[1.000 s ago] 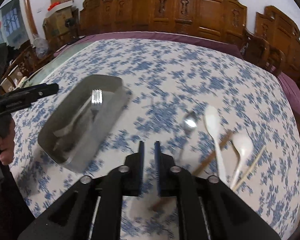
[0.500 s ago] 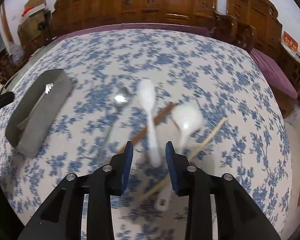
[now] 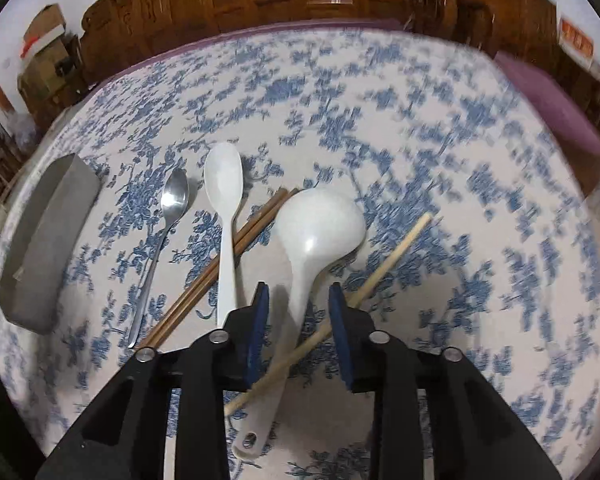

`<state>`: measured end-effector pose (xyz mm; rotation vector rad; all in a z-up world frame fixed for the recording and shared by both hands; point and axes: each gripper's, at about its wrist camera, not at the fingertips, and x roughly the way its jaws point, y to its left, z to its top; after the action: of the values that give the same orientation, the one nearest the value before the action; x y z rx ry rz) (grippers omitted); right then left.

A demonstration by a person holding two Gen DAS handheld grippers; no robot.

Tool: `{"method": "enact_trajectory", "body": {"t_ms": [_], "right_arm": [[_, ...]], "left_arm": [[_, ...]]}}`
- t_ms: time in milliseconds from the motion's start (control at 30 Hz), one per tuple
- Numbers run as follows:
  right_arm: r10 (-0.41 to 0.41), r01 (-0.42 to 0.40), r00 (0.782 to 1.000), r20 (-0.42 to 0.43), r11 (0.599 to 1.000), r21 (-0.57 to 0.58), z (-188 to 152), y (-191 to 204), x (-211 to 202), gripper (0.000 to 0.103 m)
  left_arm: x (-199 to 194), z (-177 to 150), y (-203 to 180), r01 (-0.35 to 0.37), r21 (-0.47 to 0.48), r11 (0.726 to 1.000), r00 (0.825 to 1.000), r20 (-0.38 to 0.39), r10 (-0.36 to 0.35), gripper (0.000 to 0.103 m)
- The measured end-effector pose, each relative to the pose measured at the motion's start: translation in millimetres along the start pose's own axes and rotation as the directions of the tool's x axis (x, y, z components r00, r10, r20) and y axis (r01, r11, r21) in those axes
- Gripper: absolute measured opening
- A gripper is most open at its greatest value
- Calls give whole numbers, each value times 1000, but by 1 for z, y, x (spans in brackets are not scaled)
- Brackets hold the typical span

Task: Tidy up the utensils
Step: 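Grasp the large white ceramic spoon from the pile with the right tool, then grasp the steel spoon from the pile with the left tool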

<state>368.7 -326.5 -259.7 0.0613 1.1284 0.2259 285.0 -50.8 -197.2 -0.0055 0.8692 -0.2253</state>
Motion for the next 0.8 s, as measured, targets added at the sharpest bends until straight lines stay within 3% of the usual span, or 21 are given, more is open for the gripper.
{"method": "enact_trajectory", "body": {"t_ms": [167, 267, 467, 800], "right_arm": [[-29, 28, 1000, -12, 998, -59, 3, 8, 6, 24], [-71, 71, 997, -2, 994, -84, 3, 10, 7, 13], [55, -54, 998, 43, 998, -12, -2, 0, -11, 9], [198, -197, 963, 182, 980, -28, 11, 11, -55, 9]], "left_arm": [[4, -2, -26, 13, 28, 1000, 1000, -18, -13, 86], [9, -2, -40, 16, 34, 999, 999, -32, -15, 86], [25, -1, -57, 27, 31, 999, 997, -67, -24, 86], [56, 6, -63, 10, 17, 1000, 993, -117, -8, 86]]}}
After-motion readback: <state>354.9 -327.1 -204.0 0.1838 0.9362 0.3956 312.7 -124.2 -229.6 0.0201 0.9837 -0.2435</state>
